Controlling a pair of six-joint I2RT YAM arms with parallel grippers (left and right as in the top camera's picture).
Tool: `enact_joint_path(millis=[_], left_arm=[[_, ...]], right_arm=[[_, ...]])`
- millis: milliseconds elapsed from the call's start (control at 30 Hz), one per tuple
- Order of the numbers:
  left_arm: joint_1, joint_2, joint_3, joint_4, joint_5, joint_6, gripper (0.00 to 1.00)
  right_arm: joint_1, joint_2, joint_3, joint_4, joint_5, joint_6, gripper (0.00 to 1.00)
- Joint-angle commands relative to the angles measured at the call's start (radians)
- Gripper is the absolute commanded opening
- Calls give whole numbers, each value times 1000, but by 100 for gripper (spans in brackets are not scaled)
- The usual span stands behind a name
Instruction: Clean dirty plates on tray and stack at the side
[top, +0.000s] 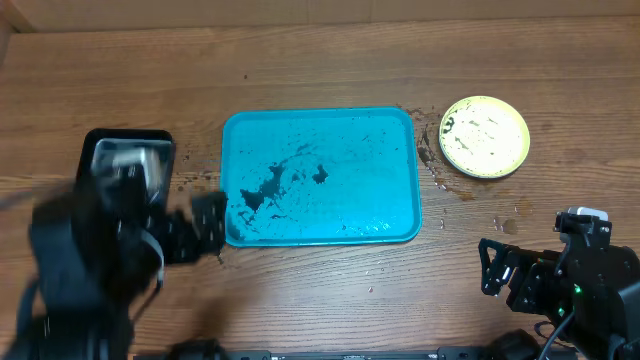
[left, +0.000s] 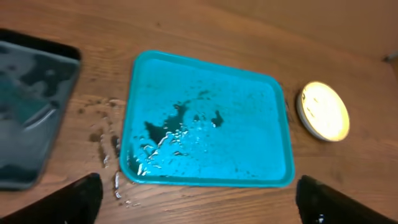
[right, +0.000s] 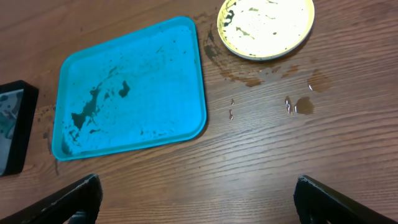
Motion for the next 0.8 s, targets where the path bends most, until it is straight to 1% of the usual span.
enact_joint_path(millis=[0, 233, 467, 767], left_arm=[[-6, -62, -53, 10, -76, -48, 100], [-6, -75, -56, 2, -75, -48, 100], [-6, -74, -57, -46, -75, -48, 100], [-6, -72, -57, -49, -75, -48, 100]], right_arm=[[2, 0, 0, 7, 15, 4, 100], [2, 0, 0, 7, 14, 4, 100], [2, 0, 0, 6, 14, 4, 100], [2, 0, 0, 6, 14, 4, 100]])
